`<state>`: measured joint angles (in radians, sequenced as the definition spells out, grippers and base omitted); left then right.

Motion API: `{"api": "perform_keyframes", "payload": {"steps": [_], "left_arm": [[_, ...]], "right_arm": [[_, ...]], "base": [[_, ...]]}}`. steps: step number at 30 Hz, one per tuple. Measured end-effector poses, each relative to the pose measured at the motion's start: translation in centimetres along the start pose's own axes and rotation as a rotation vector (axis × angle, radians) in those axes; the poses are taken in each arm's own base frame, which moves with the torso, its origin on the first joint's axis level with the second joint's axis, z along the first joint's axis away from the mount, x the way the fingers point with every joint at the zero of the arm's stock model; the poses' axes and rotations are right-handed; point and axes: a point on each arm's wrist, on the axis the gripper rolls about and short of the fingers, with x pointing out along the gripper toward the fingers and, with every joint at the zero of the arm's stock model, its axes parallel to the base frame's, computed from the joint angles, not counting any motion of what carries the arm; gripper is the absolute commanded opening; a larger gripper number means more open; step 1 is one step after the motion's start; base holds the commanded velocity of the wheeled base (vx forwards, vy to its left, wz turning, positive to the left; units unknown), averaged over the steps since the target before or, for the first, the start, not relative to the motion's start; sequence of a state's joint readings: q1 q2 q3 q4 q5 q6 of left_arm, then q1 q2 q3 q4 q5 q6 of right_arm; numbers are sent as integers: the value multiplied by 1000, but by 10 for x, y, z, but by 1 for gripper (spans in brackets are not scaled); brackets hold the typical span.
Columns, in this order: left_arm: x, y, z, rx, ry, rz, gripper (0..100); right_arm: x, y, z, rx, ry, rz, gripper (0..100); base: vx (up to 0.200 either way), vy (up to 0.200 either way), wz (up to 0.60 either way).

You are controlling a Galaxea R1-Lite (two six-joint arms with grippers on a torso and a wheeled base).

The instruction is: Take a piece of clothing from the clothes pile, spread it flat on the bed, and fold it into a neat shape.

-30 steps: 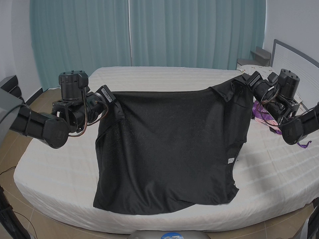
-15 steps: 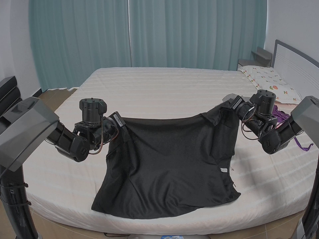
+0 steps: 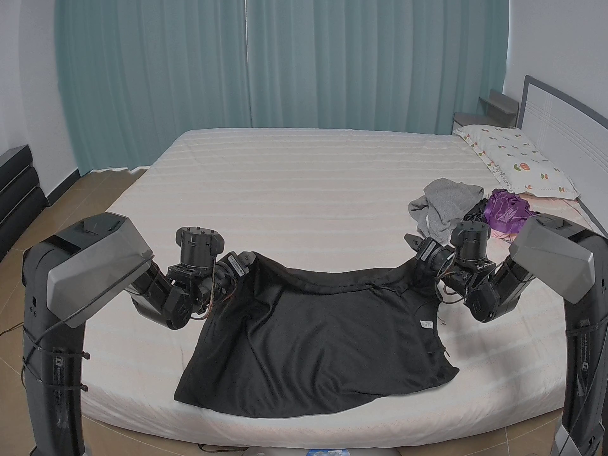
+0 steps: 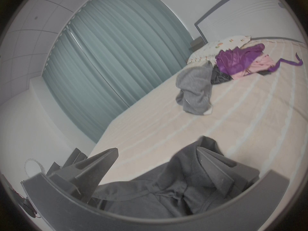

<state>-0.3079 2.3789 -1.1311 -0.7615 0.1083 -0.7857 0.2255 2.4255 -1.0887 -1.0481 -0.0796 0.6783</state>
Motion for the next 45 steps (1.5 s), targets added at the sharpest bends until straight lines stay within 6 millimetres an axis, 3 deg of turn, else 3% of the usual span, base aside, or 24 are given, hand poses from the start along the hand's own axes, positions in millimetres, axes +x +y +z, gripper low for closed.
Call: {"api": "perform_keyframes", "payload": {"steps": [5,12,25,30,45], "left_arm": [[8,9,-4,-3,-21,34,100],[12,8,17,-52,-208,-3,100],[3,32,-1,-47,-100,43,100],[-20,40,-8,-77,-25,48,100],[-122,66,-35,-153,146,91,100]], "right_arm": [[6,-8,3,29,-89,-1,100],[6,-10,12,57,-192,-4,100],[-8,-29,-7,48,-50,-44,100],[-30,-36,-10,63,28,-44,100],[-132,-52,-27,117,148,-2,100]], "base": [[0,0,0],[0,0,0],[0,0,0],[0,0,0],[-40,0,0]]}}
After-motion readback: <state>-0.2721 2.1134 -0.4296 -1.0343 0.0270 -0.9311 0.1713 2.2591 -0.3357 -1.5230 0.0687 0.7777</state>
